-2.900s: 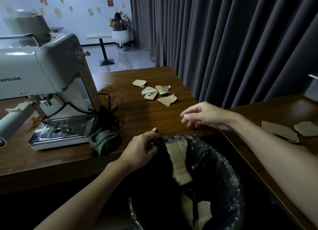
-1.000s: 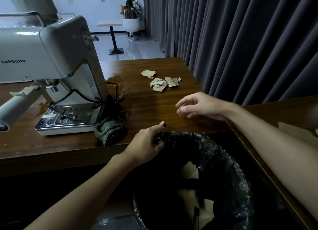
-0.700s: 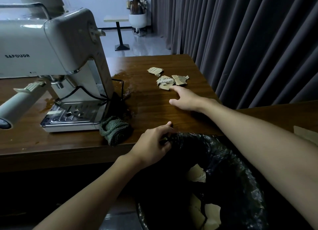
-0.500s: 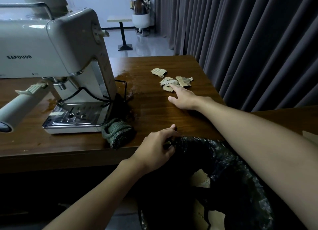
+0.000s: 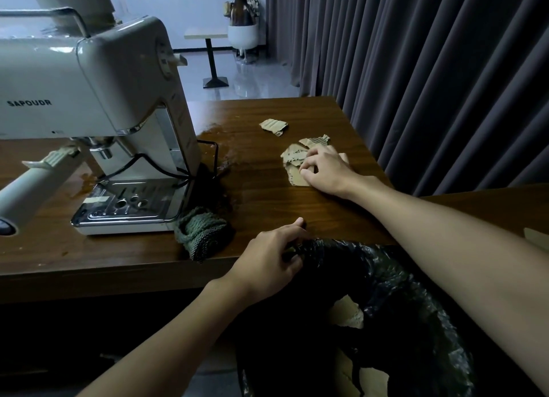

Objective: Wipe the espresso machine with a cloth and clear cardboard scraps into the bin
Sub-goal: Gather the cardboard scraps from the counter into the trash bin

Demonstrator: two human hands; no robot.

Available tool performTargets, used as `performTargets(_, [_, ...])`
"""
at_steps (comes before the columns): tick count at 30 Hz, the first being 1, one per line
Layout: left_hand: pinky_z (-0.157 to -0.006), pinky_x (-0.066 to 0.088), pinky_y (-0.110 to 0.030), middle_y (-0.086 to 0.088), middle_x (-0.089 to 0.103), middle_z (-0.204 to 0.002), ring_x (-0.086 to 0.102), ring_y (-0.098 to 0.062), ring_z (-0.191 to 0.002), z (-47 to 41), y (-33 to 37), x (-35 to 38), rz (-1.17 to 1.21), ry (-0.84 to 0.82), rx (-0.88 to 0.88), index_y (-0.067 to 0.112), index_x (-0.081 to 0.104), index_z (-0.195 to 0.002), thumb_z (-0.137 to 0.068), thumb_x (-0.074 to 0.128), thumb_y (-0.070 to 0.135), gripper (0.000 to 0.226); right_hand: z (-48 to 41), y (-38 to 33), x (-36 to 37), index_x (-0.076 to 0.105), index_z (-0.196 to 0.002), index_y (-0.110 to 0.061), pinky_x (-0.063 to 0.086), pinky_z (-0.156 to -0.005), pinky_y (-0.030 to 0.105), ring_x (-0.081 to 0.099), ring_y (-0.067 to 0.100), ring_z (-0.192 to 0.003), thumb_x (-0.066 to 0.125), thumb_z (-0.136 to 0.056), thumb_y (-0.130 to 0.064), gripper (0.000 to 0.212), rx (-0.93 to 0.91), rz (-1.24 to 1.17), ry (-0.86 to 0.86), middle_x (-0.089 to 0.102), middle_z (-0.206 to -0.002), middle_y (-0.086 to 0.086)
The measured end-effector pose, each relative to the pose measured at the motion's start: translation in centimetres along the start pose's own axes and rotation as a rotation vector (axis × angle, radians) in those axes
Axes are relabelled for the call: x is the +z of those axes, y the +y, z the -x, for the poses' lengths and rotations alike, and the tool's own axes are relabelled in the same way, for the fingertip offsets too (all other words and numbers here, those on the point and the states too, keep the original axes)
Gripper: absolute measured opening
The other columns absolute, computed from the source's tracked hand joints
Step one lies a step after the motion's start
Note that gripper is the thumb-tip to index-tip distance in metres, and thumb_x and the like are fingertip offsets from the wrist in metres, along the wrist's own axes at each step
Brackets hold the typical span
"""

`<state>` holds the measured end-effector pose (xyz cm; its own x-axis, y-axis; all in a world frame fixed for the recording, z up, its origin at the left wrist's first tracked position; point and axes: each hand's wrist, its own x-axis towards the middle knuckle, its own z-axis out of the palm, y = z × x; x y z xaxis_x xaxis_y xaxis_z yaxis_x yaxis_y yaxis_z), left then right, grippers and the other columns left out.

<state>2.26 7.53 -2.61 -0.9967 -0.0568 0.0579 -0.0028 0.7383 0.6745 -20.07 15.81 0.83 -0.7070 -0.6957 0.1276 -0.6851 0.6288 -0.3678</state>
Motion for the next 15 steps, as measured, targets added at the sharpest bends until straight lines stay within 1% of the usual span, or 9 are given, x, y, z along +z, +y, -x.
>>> performTargets(3, [-0.108, 0.043, -0.035, 0.014, 0.038, -0.155, 0.045, -0.01, -0.136, 0.0, 0.1, 0.0, 0.007, 0.005, -0.001, 0.031, 0.058, -0.13, -0.086, 0.063, 0.016, 0.046, 0.8, 0.2, -0.2, 0.066, -0.085, -0.035, 0.021, -0.111, 0.053, 0.03, 0.022, -0.133, 0.063, -0.086, -0.039, 0.005, 0.025, -0.025, -0.029, 0.041, -0.135, -0.002])
performTargets(6, [-0.107, 0.044, -0.035, 0.013, 0.039, -0.154, 0.048, -0.01, -0.135, 0.0, 0.2, 0.0, 0.008, 0.018, -0.003, 0.029, 0.059, -0.13, -0.087, 0.064, 0.014, 0.047, 2.0, 0.6, -0.2, 0.063, -0.08, -0.034, 0.023, -0.11, 0.054, 0.034, 0.025, -0.13, 0.066, -0.084, -0.05, 0.016, 0.072, -0.058, -0.054, 0.045, -0.131, 0.001])
performTargets(9, [-0.106, 0.045, -0.035, 0.014, 0.04, -0.154, 0.049, -0.01, -0.133, 0.0, 0.2, -0.1, 0.016, 0.014, -0.006, 0.03, 0.059, -0.13, -0.087, 0.065, 0.013, 0.047, 2.9, 0.7, -0.2, 0.059, -0.078, -0.031, 0.027, -0.103, 0.049, 0.042, 0.026, -0.124, 0.068, -0.084, -0.048, 0.02, 0.119, -0.05, -0.041, 0.052, -0.123, 0.001])
performTargets(11, [-0.107, 0.044, -0.034, 0.014, 0.04, -0.154, 0.047, -0.009, -0.134, 0.1, 0.3, -0.2, 0.02, 0.001, -0.006, 0.031, 0.059, -0.131, -0.087, 0.065, 0.013, 0.048, 3.3, 0.8, -0.7, 0.057, -0.087, -0.032, 0.029, -0.102, 0.048, 0.044, 0.023, -0.121, 0.073, -0.08, -0.043, 0.022, 0.149, -0.084, -0.079, 0.052, -0.118, -0.002])
performTargets(13, [-0.108, 0.043, -0.032, 0.015, 0.039, -0.154, 0.046, -0.007, -0.135, 0.1, 0.4, -0.3, 0.021, -0.005, -0.008, 0.031, 0.058, -0.132, -0.088, 0.064, 0.013, 0.048, 3.7, 0.8, -1.5, 0.052, -0.106, -0.029, 0.037, -0.101, 0.045, 0.047, 0.021, -0.115, 0.078, -0.076, -0.038, 0.041, 0.192, -0.17, -0.163, 0.049, -0.119, -0.002])
performTargets(15, [-0.108, 0.043, -0.03, 0.015, 0.039, -0.154, 0.047, -0.007, -0.135, 0.1, 0.5, -0.4, 0.02, -0.01, -0.015, 0.031, 0.058, -0.133, -0.089, 0.064, 0.013, 0.049, 4.4, 0.7, -2.3, 0.046, -0.123, -0.026, 0.046, -0.095, 0.037, 0.048, 0.02, -0.112, 0.08, -0.075, -0.029, 0.059, 0.255, -0.291, -0.202, 0.044, -0.124, 0.001])
